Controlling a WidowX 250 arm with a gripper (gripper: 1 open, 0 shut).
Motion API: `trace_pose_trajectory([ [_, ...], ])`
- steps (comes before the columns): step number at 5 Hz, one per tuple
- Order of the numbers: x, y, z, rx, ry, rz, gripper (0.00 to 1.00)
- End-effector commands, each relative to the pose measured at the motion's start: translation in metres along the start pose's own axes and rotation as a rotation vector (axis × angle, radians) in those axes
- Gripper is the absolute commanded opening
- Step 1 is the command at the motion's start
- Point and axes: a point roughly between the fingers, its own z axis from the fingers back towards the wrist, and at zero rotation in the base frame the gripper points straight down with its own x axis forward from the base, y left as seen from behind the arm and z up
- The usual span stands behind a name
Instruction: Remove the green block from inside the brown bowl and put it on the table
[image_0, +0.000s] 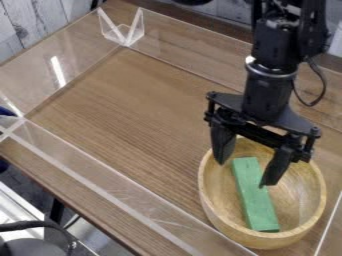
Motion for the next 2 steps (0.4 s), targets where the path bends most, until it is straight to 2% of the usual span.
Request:
trace_pose_trajectory([
  [1,0.0032,-0.0026,0.0052,-0.025,-0.041,0.023,1.0],
  [2,0.0033,-0.0034,0.0018,-0.032,-0.041,0.042,1.0],
])
